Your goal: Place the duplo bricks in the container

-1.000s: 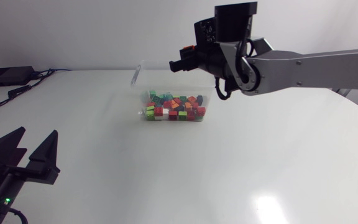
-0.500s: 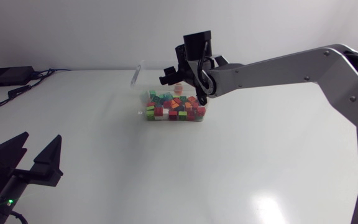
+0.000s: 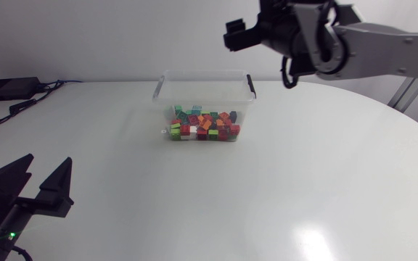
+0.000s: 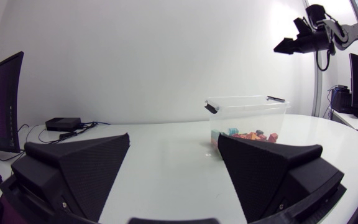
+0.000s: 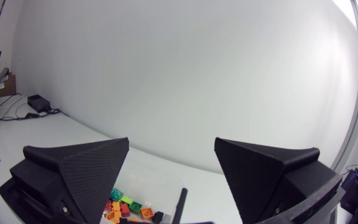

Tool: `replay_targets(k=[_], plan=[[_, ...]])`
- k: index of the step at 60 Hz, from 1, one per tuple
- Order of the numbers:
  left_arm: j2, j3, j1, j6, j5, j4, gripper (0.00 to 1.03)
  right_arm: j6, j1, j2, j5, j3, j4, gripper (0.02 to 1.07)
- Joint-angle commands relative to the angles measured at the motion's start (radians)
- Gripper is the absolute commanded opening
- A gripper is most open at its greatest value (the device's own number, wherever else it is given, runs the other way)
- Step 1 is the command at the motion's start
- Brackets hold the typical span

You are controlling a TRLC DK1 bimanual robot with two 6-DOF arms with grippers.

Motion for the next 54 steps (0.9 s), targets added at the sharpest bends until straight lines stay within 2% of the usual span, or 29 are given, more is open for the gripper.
replay_targets(k=[1,30,46,54], plan=[[-0.009,-0.019,0.008,-0.025,-0.002,0.001,0.99,-0.031,-0.033,-0.106,0.014,-0.091,-0.026,1.02],[-0.009,-0.020,0.008,-0.025,-0.002,0.001,0.99,-0.117,-0.200,-0.752,0.041,-0.656,-0.003,1.02],[-0.009,-0.019,0.008,-0.025,-0.002,0.001,0.99,-0.156,-0.267,-1.077,0.044,-0.858,-0.068,1.02],[-0.007,-0.019,-0.002,-0.028,-0.017,-0.003,0.99,-0.108,-0.297,-1.148,-0.002,-0.923,-0.090,1.02]])
